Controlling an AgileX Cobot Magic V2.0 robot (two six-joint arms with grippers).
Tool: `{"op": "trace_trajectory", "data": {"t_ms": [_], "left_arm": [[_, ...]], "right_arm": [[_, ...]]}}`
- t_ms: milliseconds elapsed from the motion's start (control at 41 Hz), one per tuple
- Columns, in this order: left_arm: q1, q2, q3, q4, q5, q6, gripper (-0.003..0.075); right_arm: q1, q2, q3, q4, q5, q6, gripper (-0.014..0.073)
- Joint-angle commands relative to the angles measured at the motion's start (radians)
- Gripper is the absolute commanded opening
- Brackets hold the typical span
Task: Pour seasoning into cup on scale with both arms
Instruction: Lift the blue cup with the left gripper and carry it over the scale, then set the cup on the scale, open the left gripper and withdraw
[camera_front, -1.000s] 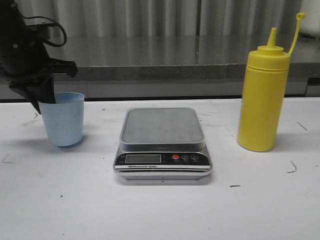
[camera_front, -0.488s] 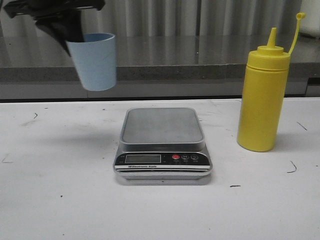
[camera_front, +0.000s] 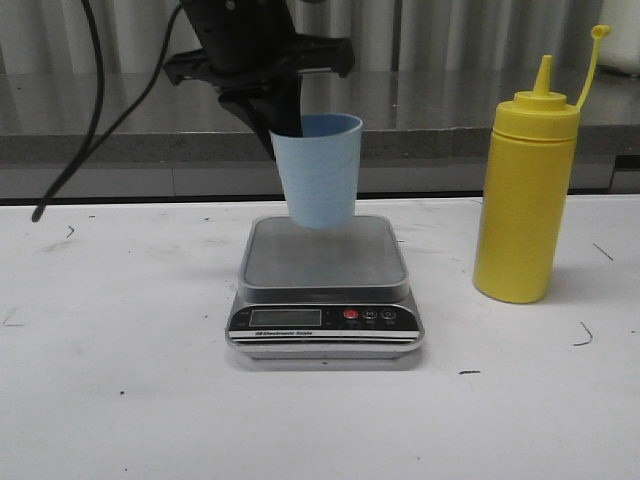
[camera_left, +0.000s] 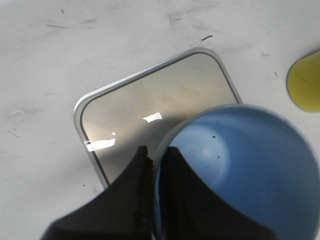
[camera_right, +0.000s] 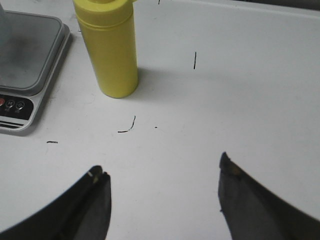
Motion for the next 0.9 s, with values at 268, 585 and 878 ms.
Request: {"op": "trace_trajectory", "data": {"t_ms": [268, 585, 878], "left_arm": [[-0.007, -0.015, -0.038, -0.010, -0.046, -0.014, -0.0020], [-0.007, -0.004, -0.038, -0.010, -0.042, -0.014, 0.0214], [-0.007, -0.084, -0.038, 0.023, -0.037, -0.014, 0.0355]], "right_arm": [[-0.004, 0.006, -0.033, 0.001, -0.061, -0.012, 0.0489], [-0.004, 0.006, -0.033, 0.001, -0.061, -0.012, 0.0489], [-0.004, 0.006, -0.033, 0.001, -0.061, -0.012, 0.0489]]}}
